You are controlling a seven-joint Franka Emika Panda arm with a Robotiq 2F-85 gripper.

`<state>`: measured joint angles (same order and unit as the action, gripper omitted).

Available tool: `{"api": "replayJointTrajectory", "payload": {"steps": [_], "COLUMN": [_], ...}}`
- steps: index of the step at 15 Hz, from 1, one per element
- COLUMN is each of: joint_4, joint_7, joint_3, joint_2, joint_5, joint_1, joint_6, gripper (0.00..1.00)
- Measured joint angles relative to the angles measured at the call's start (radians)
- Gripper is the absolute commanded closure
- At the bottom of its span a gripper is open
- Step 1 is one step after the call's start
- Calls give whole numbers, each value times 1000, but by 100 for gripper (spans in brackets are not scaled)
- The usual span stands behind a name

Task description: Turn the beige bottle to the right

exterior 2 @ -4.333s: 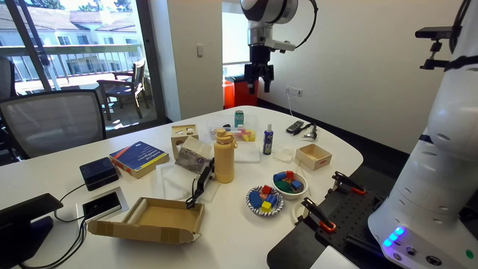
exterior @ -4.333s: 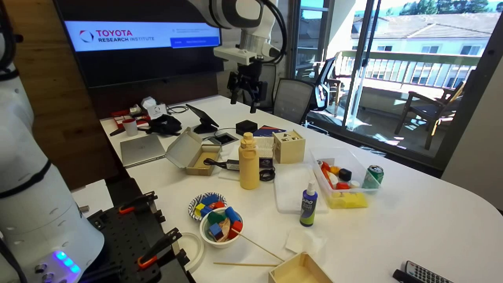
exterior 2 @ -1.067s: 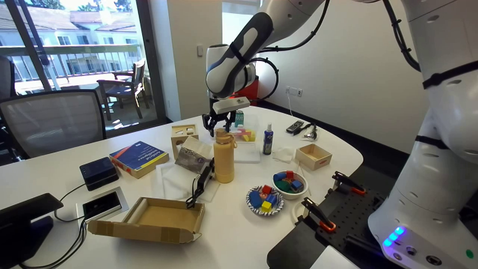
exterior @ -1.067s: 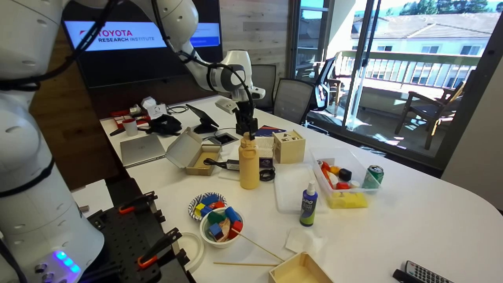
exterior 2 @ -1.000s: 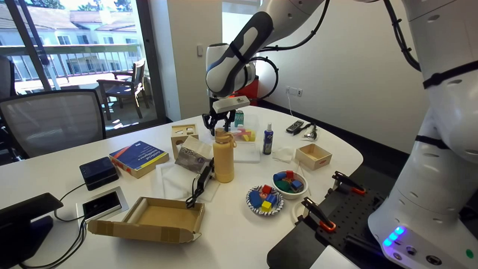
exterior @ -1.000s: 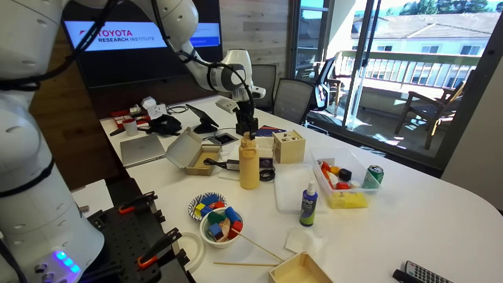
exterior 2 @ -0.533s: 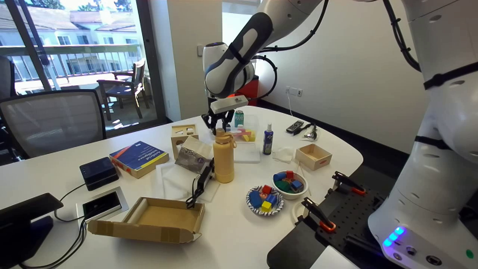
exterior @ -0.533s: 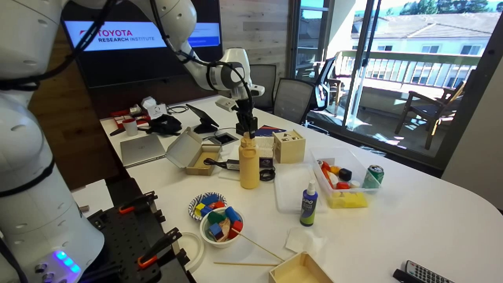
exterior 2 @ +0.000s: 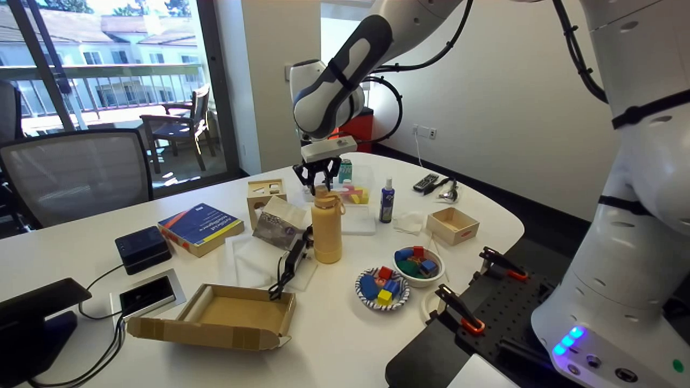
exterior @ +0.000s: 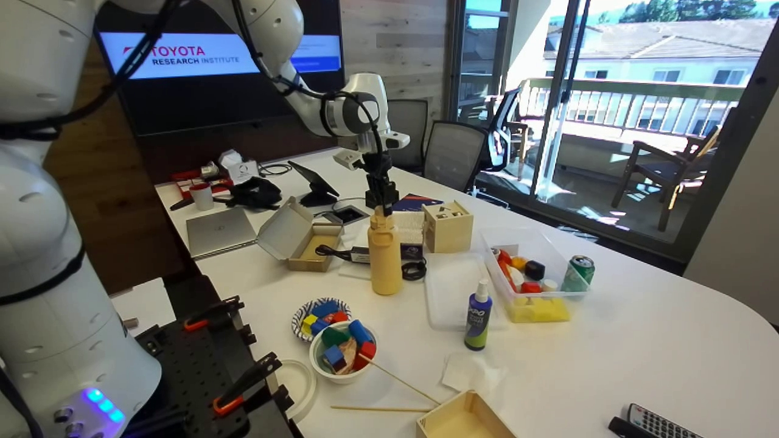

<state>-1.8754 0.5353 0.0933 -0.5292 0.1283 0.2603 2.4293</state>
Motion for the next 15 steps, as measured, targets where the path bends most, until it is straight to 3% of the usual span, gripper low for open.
{"api": "replayJointTrajectory", "payload": {"steps": [9,15], "joint_4": [17,62], "joint_7": [208,443], "joint_3": [15,15], "joint_2": [-8,-30], "joint_5": [-45,-47], "joint_1": [-18,-10], "joint_6": [-27,-88], "gripper": [79,79]}}
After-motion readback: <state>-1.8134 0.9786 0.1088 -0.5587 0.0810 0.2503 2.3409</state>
